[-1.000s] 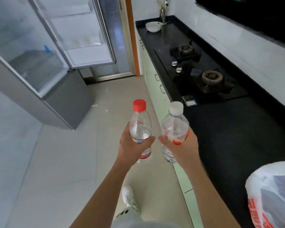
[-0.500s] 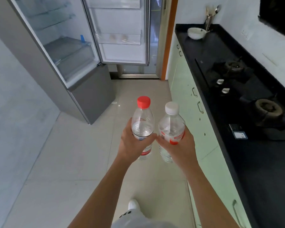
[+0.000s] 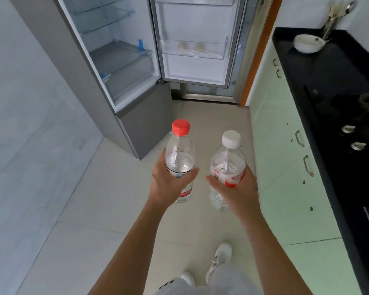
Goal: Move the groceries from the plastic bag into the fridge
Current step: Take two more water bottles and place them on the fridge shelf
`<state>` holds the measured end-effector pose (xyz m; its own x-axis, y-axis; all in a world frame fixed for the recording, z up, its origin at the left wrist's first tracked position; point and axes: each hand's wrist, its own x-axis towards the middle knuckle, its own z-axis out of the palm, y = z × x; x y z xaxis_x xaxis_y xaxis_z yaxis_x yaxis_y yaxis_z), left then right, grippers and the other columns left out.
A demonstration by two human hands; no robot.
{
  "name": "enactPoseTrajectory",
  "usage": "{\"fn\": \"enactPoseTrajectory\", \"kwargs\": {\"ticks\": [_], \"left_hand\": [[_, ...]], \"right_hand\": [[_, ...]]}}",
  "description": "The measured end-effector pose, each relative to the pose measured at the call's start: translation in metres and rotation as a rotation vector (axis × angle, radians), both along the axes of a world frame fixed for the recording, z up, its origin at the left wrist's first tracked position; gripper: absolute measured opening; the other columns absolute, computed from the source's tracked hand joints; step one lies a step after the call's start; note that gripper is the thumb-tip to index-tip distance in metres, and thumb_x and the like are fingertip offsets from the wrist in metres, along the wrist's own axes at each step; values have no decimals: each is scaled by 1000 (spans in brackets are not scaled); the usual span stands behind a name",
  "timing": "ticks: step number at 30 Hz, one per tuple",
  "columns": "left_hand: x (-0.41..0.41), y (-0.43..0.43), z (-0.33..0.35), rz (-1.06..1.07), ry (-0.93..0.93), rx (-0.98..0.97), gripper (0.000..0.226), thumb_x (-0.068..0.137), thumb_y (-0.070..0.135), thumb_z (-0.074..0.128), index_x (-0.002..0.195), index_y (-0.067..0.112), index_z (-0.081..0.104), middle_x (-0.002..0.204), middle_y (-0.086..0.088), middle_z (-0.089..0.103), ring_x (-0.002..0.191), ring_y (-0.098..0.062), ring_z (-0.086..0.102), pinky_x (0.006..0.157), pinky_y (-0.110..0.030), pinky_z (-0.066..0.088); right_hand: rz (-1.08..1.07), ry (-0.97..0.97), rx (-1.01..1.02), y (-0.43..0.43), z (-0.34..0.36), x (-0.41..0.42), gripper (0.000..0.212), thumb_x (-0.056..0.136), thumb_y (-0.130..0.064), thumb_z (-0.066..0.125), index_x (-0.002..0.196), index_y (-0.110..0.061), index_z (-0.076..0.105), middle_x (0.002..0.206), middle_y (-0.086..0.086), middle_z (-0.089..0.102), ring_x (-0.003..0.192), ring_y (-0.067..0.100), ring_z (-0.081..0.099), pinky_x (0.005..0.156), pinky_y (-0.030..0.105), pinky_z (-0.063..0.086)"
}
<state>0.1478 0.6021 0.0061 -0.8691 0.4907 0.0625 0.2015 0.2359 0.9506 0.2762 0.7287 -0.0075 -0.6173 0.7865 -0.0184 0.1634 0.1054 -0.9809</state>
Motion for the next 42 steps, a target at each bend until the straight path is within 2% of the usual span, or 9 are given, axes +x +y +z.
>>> {"fn": "enactPoseTrajectory", "kwargs": {"ticks": [5, 10, 14, 20, 24, 28, 32, 38, 42], "left_hand": [[-42, 29, -8, 62, 4, -12, 47, 63, 37, 80, 104, 37, 57, 92, 12, 67, 85, -4, 67, 78, -29, 57], [-92, 81, -9, 123, -8, -12, 45, 64, 37, 80, 101, 38, 56, 91, 10, 68, 84, -7, 68, 76, -29, 58], [-131, 131, -4, 177, -29, 5, 48, 65, 36, 79, 107, 24, 60, 90, 7, 69, 83, -8, 69, 72, -23, 55], [-177, 185, -3, 269, -32, 6, 49, 66, 35, 83, 107, 27, 59, 92, 8, 69, 84, -8, 69, 73, -25, 56], [-202, 205, -6, 306, -36, 3, 54, 58, 50, 77, 105, 32, 58, 92, 7, 69, 84, -9, 69, 73, -26, 57], [-233, 218, -10, 325, -22, -8, 50, 63, 44, 79, 106, 34, 55, 94, 7, 68, 85, -5, 68, 68, -16, 52], [-266, 222, -14, 356, -16, -2, 53, 59, 55, 75, 105, 37, 55, 93, 10, 68, 85, -5, 68, 66, -15, 53], [-345, 223, -18, 376, 3, 14, 53, 63, 45, 78, 108, 28, 57, 93, 8, 68, 86, -4, 68, 64, -11, 52], [-413, 222, -14, 394, 2, 18, 54, 60, 50, 78, 106, 27, 59, 90, 11, 69, 83, -6, 69, 71, -20, 55]], "right_hand": [[40, 6, -5, 35, -13, -47, 57, 69, -16, 91, 113, -33, 59, 98, -14, 72, 91, 5, 70, 84, 27, 54], [138, 14, 29, 93, -13, -107, 61, 69, -16, 91, 109, -44, 55, 100, -27, 69, 94, 0, 68, 80, 13, 50], [202, 34, 63, 149, -2, -154, 61, 66, -23, 90, 111, -44, 54, 102, -26, 68, 96, 2, 67, 82, 13, 50], [289, 34, 82, 215, 4, -213, 59, 71, -17, 90, 105, -46, 51, 98, -40, 62, 97, -6, 63, 74, 5, 48], [305, 15, 67, 242, 0, -248, 56, 69, -15, 90, 103, -42, 54, 95, -32, 66, 90, -2, 65, 73, 6, 47], [347, 1, 39, 258, -5, -284, 53, 67, -19, 91, 102, -38, 57, 93, -28, 68, 87, -1, 66, 72, 7, 48], [359, -6, -11, 266, -9, -322, 53, 59, -36, 84, 107, -32, 61, 93, -17, 72, 87, 6, 69, 78, 21, 54], [399, -4, 10, 272, -10, -401, 56, 64, -26, 89, 113, -31, 61, 98, -13, 73, 90, 5, 69, 79, 15, 51], [396, -7, 29, 269, -7, -469, 57, 63, -30, 87, 114, -30, 62, 98, -13, 73, 91, 7, 70, 80, 19, 53]]}}
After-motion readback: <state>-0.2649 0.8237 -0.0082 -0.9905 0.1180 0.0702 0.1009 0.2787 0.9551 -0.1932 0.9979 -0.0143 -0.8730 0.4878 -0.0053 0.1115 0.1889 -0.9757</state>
